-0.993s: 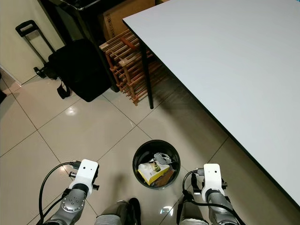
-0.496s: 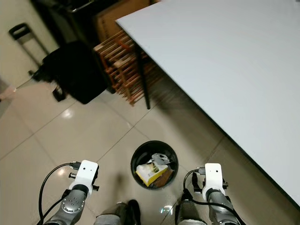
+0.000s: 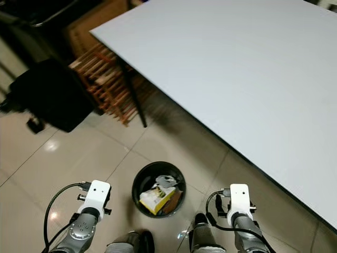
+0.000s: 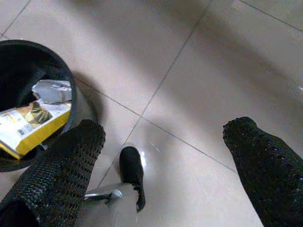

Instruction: Picking trash to rubbish bin

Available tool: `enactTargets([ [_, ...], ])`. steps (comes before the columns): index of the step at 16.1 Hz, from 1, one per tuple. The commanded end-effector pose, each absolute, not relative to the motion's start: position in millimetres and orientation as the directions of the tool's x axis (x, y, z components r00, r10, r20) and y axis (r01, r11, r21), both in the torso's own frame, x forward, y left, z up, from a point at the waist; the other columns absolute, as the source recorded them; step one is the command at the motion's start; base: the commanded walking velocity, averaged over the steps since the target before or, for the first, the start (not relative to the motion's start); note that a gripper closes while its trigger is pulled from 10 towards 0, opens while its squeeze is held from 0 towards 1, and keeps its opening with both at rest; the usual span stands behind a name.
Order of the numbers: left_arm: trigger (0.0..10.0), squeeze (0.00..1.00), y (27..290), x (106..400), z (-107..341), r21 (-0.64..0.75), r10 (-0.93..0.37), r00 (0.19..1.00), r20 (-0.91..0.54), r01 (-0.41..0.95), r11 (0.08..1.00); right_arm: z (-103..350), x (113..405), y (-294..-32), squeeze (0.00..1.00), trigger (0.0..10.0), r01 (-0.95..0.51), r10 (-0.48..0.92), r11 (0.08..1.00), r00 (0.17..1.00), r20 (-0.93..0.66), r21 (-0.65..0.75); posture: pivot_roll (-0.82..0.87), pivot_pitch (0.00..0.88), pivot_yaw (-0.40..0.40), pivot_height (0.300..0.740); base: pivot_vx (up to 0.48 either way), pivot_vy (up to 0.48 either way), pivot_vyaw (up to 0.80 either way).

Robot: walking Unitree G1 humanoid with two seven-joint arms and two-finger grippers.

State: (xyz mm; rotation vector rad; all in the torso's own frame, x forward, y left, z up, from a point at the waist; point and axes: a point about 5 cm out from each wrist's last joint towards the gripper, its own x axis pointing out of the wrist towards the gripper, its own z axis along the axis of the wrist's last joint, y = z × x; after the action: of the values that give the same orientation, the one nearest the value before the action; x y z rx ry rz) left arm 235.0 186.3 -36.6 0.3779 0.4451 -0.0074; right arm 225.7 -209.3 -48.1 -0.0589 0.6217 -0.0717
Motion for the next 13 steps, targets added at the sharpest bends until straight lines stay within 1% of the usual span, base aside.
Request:
enactTargets([
  [1, 10.0, 0.0, 191.5, 223.9, -43.8, 0.368, 0.099, 0.888, -0.45, 0.083, 0.926, -54.9, 216.8, -207.0, 0.0, 10.0, 0.046, -0.08, 0.996, 0.788, -0.61, -0.072, 0.04, 0.252, 0.118, 0.74, 0.0, 0.0, -0.77],
  [13, 10.0, 0.0, 191.4, 221.1, -45.8, 0.369, 0.098, 0.883, -0.459, 0.089, 0.925, -57.7, 213.2, -205.1, 0.0, 10.0, 0.035, -0.071, 0.997, 0.779, -0.623, -0.07, 0.04, 0.257, 0.119, 0.74, 0.0, 0.0, -0.75],
])
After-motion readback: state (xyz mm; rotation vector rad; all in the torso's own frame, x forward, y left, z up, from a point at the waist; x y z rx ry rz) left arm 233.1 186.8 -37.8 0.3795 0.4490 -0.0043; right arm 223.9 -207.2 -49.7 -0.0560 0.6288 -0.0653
